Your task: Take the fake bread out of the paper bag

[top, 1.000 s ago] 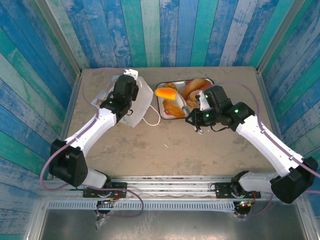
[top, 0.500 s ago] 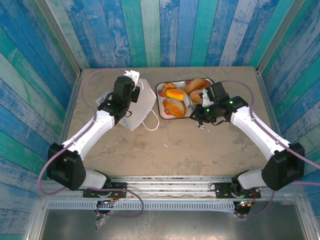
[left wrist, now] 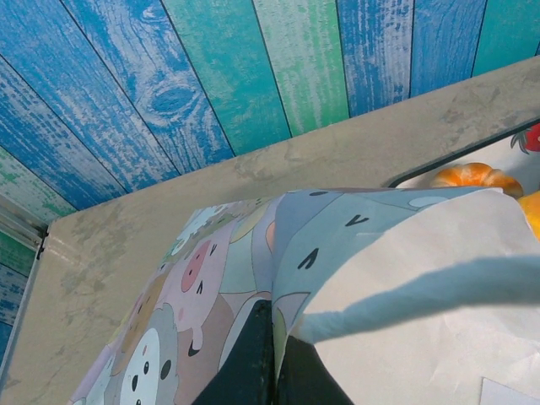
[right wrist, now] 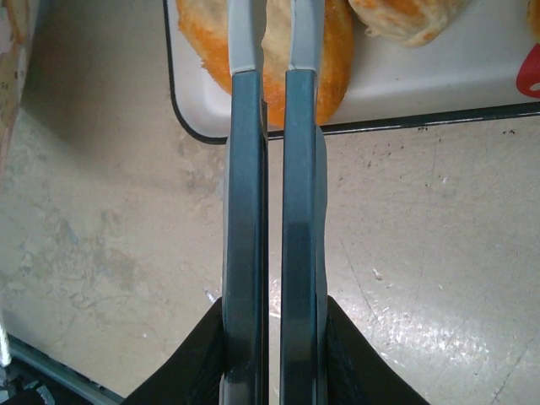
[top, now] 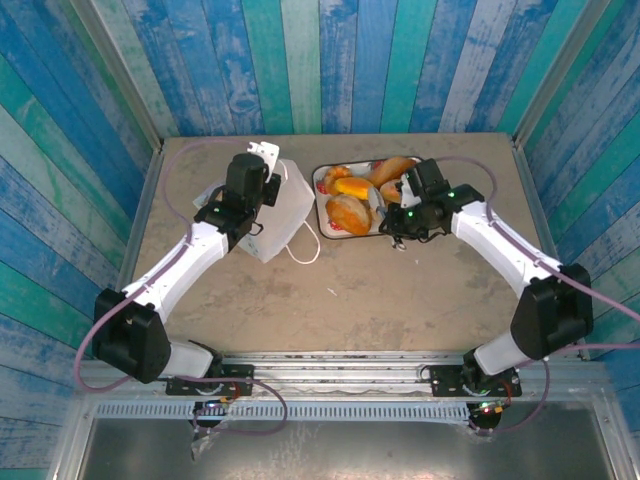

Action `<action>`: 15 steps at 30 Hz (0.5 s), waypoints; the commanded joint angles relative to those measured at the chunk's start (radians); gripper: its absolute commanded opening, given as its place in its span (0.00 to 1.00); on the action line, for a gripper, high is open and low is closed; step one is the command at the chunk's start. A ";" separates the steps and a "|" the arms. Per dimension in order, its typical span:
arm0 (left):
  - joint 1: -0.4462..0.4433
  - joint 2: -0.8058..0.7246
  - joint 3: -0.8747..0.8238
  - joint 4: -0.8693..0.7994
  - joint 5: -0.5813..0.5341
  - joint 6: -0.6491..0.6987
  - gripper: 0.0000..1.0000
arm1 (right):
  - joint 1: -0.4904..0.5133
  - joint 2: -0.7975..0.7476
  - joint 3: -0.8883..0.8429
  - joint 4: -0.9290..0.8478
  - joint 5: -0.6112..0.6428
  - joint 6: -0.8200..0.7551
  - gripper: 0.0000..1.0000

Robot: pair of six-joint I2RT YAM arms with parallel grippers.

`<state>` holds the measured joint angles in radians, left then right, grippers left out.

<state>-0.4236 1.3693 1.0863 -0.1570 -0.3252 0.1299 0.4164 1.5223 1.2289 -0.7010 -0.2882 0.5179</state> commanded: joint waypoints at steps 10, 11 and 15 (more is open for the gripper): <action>-0.003 -0.050 -0.005 0.002 0.023 -0.013 0.00 | -0.008 0.014 0.034 0.014 -0.004 -0.007 0.28; -0.003 -0.052 -0.005 0.002 0.023 -0.012 0.00 | -0.008 0.010 0.039 0.015 -0.005 -0.008 0.30; -0.003 -0.053 -0.002 0.002 0.023 -0.015 0.00 | -0.010 -0.006 0.060 0.008 0.004 -0.008 0.33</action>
<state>-0.4240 1.3693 1.0863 -0.1574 -0.3119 0.1287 0.4122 1.5433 1.2449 -0.6987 -0.2859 0.5190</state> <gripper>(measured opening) 0.047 0.327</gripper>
